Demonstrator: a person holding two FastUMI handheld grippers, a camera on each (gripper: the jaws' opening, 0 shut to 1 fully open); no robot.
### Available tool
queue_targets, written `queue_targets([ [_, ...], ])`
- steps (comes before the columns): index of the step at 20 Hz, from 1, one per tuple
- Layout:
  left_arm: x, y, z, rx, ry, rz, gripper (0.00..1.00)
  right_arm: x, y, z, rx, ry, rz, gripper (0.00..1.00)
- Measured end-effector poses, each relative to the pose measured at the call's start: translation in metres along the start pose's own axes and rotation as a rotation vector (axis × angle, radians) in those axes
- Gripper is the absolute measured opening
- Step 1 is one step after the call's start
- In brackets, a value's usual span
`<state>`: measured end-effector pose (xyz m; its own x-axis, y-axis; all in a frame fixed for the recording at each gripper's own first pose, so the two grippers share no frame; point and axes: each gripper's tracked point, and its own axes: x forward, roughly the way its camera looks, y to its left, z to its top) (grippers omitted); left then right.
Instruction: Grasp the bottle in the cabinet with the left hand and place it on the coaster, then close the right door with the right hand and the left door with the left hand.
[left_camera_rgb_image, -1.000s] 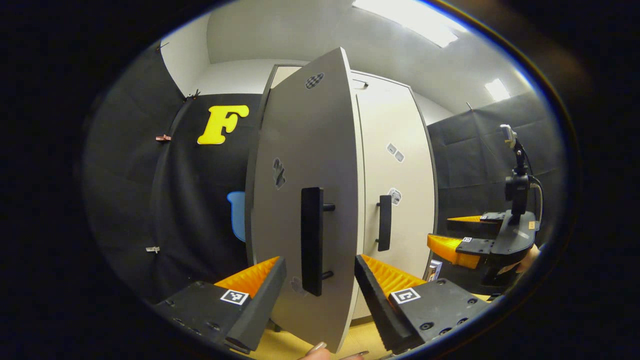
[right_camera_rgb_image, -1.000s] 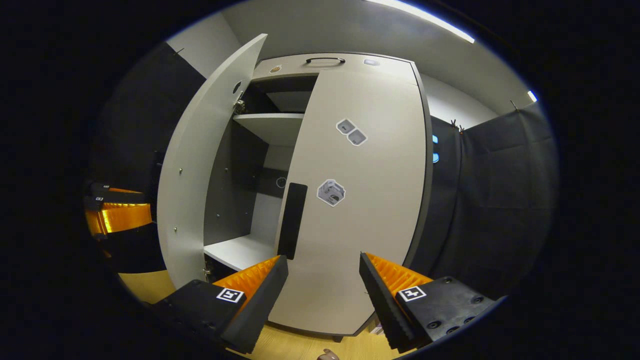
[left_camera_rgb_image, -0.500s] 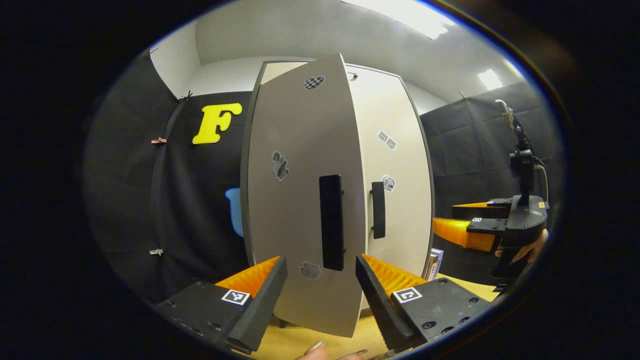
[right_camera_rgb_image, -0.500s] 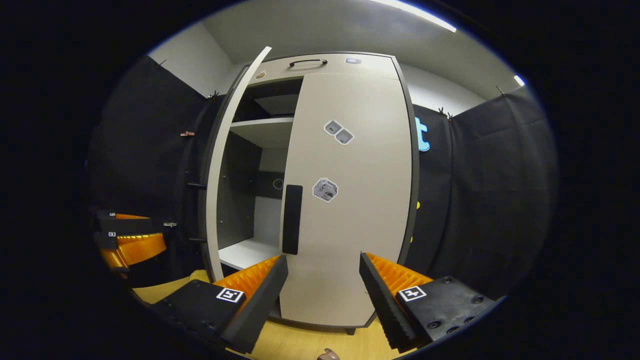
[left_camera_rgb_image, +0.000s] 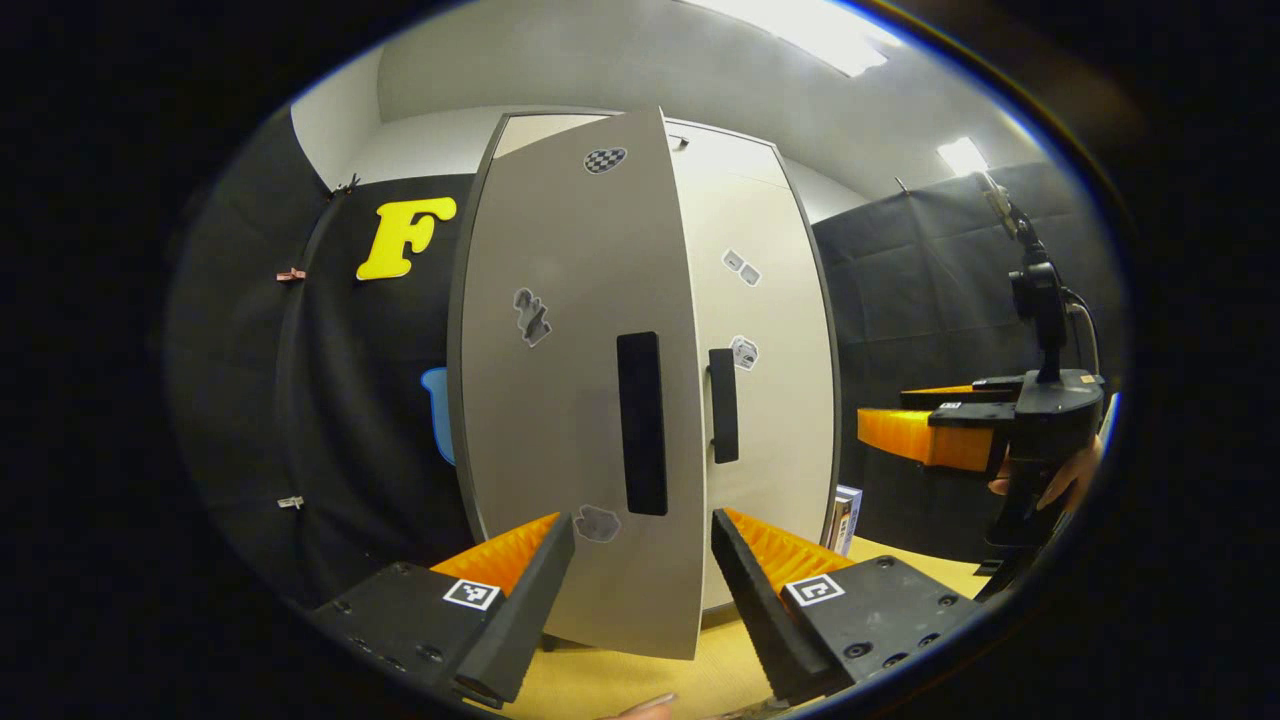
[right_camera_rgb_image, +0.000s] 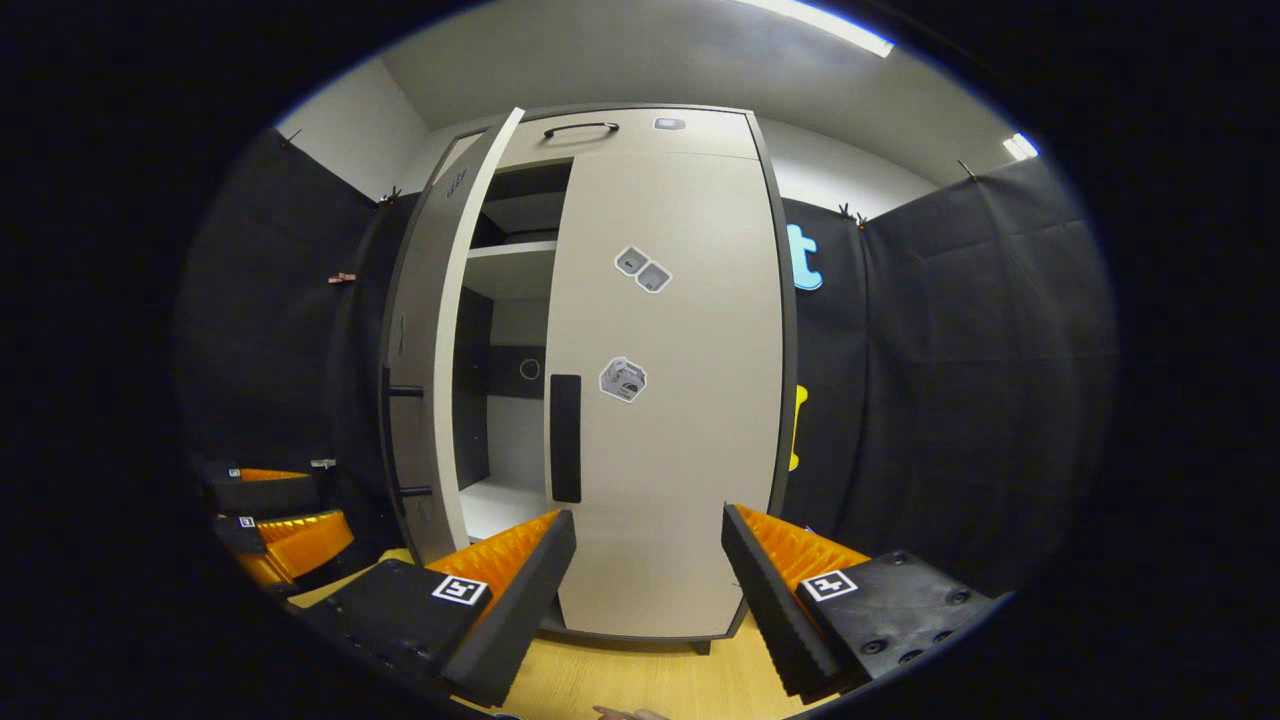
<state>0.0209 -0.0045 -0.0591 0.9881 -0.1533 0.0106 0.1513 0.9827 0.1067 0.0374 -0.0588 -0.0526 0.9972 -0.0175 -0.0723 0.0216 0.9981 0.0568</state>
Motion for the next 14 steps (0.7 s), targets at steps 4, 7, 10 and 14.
queue_targets([
  [4, 0.001, -0.002, 0.001, -0.018, -0.001, -0.002, 0.88, -0.005, 0.000, 0.014, -0.006, -0.030, -0.011, 0.98],
  [7, 0.004, -0.002, 0.000, -0.033, 0.000, 0.007, 0.88, -0.010, 0.005, 0.014, -0.010, -0.017, 0.000, 0.98],
  [10, 0.008, -0.001, 0.000, -0.033, 0.001, 0.023, 0.88, -0.014, 0.004, 0.011, -0.016, -0.006, 0.003, 0.97],
  [14, 0.016, -0.002, 0.006, -0.053, -0.008, 0.044, 0.88, -0.015, 0.004, 0.012, -0.015, -0.007, 0.011, 0.98],
])
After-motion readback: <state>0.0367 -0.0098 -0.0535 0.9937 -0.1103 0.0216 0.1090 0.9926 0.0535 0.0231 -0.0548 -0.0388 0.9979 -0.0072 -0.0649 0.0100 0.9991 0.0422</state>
